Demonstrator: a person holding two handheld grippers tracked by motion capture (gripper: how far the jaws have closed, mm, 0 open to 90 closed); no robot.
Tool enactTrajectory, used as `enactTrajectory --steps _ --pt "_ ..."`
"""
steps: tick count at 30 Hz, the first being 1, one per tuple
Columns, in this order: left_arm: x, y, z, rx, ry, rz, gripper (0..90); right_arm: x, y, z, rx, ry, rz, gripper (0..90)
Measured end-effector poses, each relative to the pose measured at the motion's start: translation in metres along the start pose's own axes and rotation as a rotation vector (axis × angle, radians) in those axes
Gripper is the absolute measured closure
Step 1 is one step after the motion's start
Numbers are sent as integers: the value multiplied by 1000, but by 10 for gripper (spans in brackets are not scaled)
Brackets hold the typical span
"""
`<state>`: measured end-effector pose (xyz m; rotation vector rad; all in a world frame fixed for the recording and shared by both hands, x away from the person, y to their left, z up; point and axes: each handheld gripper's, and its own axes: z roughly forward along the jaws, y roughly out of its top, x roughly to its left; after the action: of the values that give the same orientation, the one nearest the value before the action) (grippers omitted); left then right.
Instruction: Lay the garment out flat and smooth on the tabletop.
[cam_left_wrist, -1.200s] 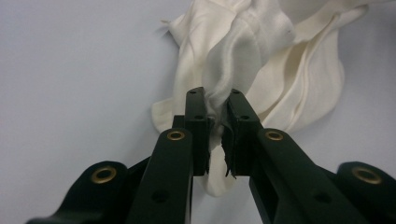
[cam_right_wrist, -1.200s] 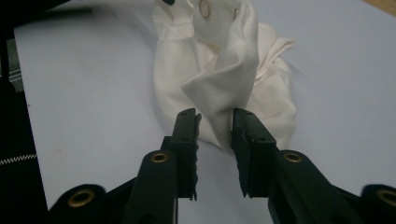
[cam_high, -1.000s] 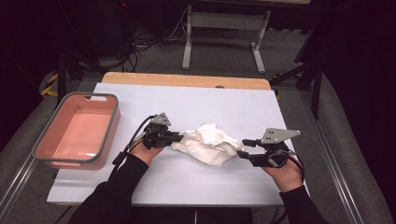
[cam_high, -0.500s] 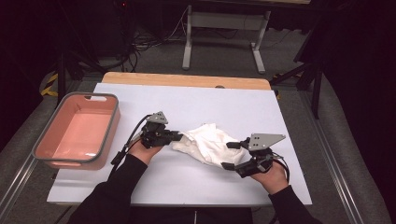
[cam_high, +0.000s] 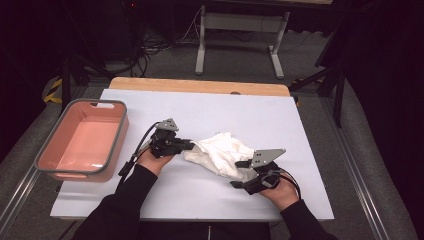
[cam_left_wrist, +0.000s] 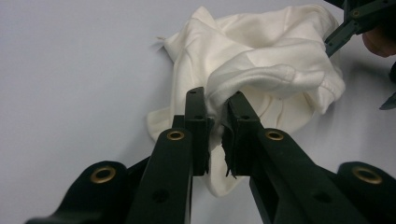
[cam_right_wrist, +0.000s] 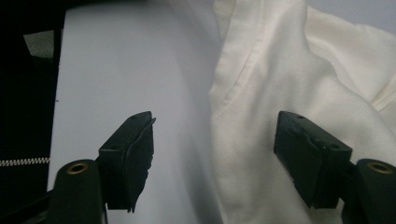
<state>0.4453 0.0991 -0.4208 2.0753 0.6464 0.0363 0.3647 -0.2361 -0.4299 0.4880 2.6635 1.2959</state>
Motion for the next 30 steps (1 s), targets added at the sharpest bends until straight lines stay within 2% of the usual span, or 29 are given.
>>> enactTrajectory --steps 4,10,14,15,16,17,21,22,24,30 --pt "2 -1 0 2 0 -8 814 -3 -3 5 19 -9 7 278" --pt "2 -2 1 5 -2 -13 809 -10 -10 10 30 -22 20 340" --pt "3 -3 1 2 -4 -14 807 -12 -11 10 41 -67 15 537" --pt "3 -3 1 2 -4 -14 806 -12 -11 10 41 -67 15 537" --pt "3 -3 1 1 -6 -13 805 -13 -12 8 37 -64 24 598" --pt "3 -3 1 0 -10 -12 805 -14 -12 8 35 -53 35 615" --pt "3 -3 -1 -13 -29 -2 806 -16 -13 4 18 -31 36 742" --pt "3 -3 -1 -13 -29 -2 807 -16 -13 4 18 -31 36 742" --pt "2 -2 -4 -17 -37 6 808 -16 -11 -2 -14 -14 42 805" --pt "-1 4 -19 -62 -99 6 811 -14 -2 -24 -96 0 35 823"
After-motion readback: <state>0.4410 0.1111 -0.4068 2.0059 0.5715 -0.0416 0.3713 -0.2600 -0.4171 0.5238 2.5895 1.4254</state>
